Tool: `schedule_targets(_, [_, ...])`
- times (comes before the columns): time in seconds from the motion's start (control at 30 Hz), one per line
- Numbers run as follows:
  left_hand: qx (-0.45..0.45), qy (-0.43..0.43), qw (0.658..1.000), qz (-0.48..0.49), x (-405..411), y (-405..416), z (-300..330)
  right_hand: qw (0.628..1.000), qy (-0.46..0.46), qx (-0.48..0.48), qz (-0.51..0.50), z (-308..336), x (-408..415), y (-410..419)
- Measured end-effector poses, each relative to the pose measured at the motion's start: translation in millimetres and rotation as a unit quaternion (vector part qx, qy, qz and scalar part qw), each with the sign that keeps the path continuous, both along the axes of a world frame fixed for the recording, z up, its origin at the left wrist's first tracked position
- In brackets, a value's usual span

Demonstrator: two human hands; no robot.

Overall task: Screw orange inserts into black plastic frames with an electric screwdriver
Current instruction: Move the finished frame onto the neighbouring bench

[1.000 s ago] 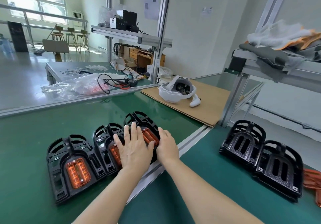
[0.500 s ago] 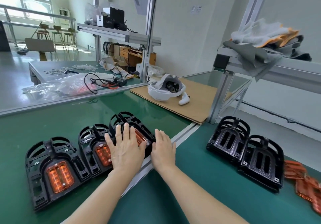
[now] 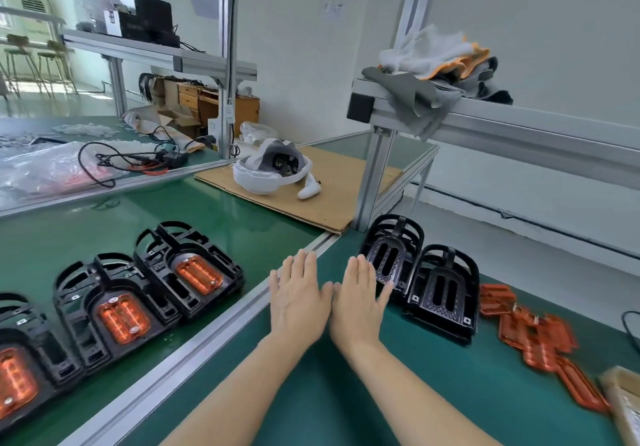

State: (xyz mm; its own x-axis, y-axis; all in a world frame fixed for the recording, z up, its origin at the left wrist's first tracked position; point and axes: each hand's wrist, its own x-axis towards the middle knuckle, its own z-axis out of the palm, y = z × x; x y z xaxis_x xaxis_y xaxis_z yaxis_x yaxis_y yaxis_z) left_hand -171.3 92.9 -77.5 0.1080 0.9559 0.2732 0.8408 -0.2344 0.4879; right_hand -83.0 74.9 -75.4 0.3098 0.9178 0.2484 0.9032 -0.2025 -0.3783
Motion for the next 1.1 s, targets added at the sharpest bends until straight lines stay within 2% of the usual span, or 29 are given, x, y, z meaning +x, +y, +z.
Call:
schedule_targets(0.23, [-0.083, -0.095, 0.988, -0.086, 58, 15, 10, 0.995, -0.013, -0.013, -0.094, 12, 56, -8])
schedule_targets(0.53, [-0.204, -0.206, 0.954, -0.073, 82, 30, 23, 0.990, -0.035, -0.080, -0.109, 9, 79, -6])
schedule_targets(0.97, [-0.198, -0.314, 0.925, -0.083, 86, 30, 17, 0.995, 0.001, -0.051, -0.088, 9, 82, -9])
schedule_targets(1.1, [-0.171, -0.397, 0.899, -0.075, 86, 25, 13, 0.997, 0.011, -0.008, -0.072, 11, 86, -16])
